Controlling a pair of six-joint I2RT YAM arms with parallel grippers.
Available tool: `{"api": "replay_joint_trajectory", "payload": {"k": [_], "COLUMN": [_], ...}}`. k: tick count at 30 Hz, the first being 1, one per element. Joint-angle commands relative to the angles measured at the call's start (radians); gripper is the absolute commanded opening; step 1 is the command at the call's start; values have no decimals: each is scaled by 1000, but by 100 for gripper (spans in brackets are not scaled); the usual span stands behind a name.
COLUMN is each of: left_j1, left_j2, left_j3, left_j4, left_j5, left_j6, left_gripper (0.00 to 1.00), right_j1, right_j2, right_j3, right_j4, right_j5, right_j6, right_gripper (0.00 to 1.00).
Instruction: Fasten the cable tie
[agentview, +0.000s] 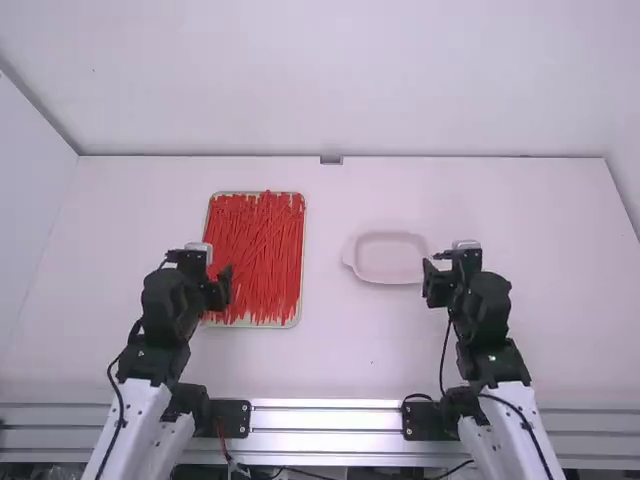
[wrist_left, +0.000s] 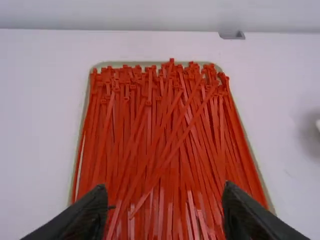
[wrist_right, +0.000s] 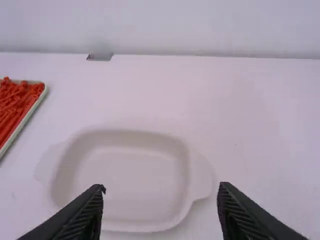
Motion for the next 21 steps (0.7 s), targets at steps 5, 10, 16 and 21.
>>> {"api": "replay_joint_trajectory", "payload": {"k": [5, 10, 16, 21], "left_j1": [2, 2, 2, 2], "left_j2": [140, 214, 301, 350], "left_j3": [114, 161, 218, 250], "left_j4": [-27, -46, -83, -103], "left_j5": [37, 49, 65, 72], "left_j6": [-22, -27, -34, -36], "left_gripper": [73, 81, 89, 94], "right_j1": [28, 40, 56, 65], "right_j2": [156, 236, 333, 393], "right_j3": [119, 164, 219, 249], "right_j4": [-2, 1, -4, -17], "right_j5": [-19, -26, -35, -47], "right_j6": [10, 14, 16, 14], "right_gripper": [73, 80, 90, 94]}}
